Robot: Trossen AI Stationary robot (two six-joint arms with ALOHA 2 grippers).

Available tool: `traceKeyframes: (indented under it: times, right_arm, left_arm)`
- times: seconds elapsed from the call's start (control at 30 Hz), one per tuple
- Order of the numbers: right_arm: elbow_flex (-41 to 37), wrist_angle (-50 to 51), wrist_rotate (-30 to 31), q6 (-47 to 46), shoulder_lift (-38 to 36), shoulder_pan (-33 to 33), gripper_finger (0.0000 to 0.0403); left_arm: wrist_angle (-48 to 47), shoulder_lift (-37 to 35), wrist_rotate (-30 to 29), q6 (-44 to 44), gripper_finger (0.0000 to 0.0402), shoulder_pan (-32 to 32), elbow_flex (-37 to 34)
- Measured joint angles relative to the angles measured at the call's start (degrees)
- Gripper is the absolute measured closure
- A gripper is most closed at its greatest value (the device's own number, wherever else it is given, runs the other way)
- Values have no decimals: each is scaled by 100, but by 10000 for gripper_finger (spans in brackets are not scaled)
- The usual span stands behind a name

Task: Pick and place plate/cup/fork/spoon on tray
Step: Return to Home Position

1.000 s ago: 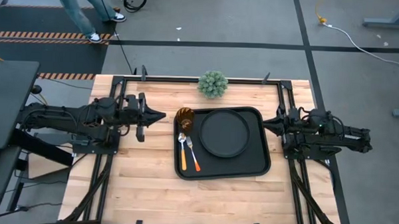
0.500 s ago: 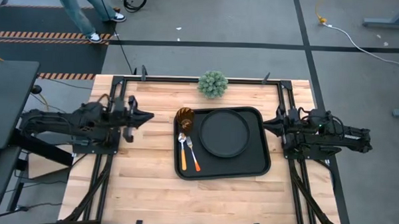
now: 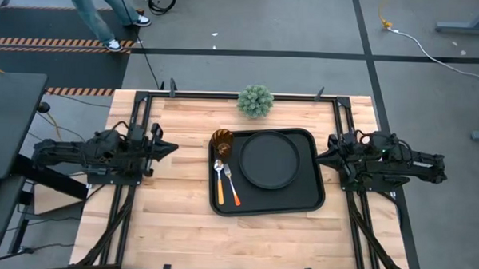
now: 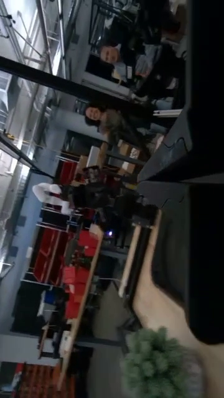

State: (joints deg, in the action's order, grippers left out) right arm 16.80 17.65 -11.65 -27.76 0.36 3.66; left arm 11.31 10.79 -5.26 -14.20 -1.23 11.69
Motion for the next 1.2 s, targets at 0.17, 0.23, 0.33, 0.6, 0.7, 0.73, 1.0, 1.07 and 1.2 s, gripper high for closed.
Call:
traceKeyframes:
  times: [0.17, 0.23, 0.33, 0.6, 0.7, 0.73, 1.0, 1.07, 1.2]
  right_arm:
    - [0, 3, 328, 227, 0, 0, 357]
    - [0, 2, 580, 347, 0, 0, 357]
    - [0, -17, 1018, 608, 0, 0, 357]
    - [-1, -555, 2280, 1382, 0, 0, 357]
    - [0, -655, 2394, 1443, 0, 0, 357]
    - [-1, -655, 2397, 1437, 0, 0, 357]
    - [-7, -1198, 1466, 1399, 0, -9, 357]
    - [-7, -1387, 1010, 1392, 0, -9, 357]
    - [-7, -1663, 650, 1275, 0, -9, 357]
  left_arm:
    - [-75, -195, -65, -235, 393, 2, -408]
    - [-245, -186, -310, -343, 393, 2, -468]
    - [-723, -179, -582, -323, 393, 6, -469]
    - [-1133, -181, -590, -260, 384, 4, -469]
    - [-1182, -181, -610, -207, 385, 4, -469]
    - [-1180, -181, -612, -206, 386, 4, -469]
    - [-1191, -181, -660, 324, 386, 4, -469]
    - [-1193, -181, -675, 332, 385, 4, -469]
    - [-1197, -181, -675, 336, 388, 4, -467]
